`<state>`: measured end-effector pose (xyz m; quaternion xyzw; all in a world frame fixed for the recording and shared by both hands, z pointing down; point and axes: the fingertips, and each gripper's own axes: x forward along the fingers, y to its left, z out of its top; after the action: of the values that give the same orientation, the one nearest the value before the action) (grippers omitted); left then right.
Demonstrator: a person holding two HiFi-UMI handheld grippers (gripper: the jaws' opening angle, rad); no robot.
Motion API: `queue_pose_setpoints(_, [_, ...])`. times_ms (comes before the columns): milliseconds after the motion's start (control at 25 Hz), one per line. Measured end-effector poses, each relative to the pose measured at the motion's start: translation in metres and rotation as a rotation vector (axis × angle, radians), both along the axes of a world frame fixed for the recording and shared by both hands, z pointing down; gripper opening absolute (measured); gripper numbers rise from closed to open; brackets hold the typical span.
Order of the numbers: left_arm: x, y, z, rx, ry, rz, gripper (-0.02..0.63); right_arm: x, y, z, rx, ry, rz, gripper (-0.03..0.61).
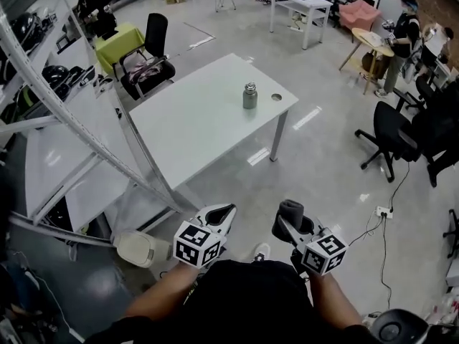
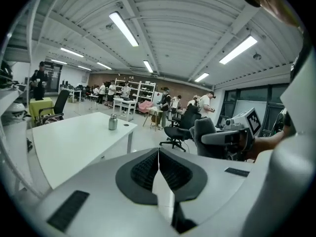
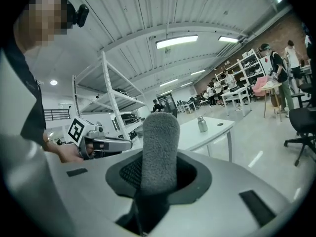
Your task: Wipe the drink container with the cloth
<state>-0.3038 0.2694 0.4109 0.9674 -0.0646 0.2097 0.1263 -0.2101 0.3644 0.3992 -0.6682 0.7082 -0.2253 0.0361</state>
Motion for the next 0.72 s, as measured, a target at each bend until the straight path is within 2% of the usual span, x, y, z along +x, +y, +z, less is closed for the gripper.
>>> queue_pose_setpoints(120, [0.036,-0.008,0.001,0.007,-0.023,-0.016,0.017,0.033,-0.008,-0.009,0.027,-0.001,-0.021,0.11])
queue_pose_setpoints(280, [0.078,-0.017,-0.013,0.024,-0.001,-0.012,0.017,0.071,-0.015,-0.009,0.025,0.013,-0.039,0.11])
queue_pose_setpoints(520, [0.086,-0.03,-0.007,0.05,-0.055,-0.034,0.017,0.1,-0.025,-0.001,0.036,-0.016,-0.026,0.11])
queue_pose_setpoints(720, [0.112,-0.033,-0.005,0.036,-0.04,-0.027,0.017,0.117,-0.024,0.007,0.009,-0.036,-0.015,0.11])
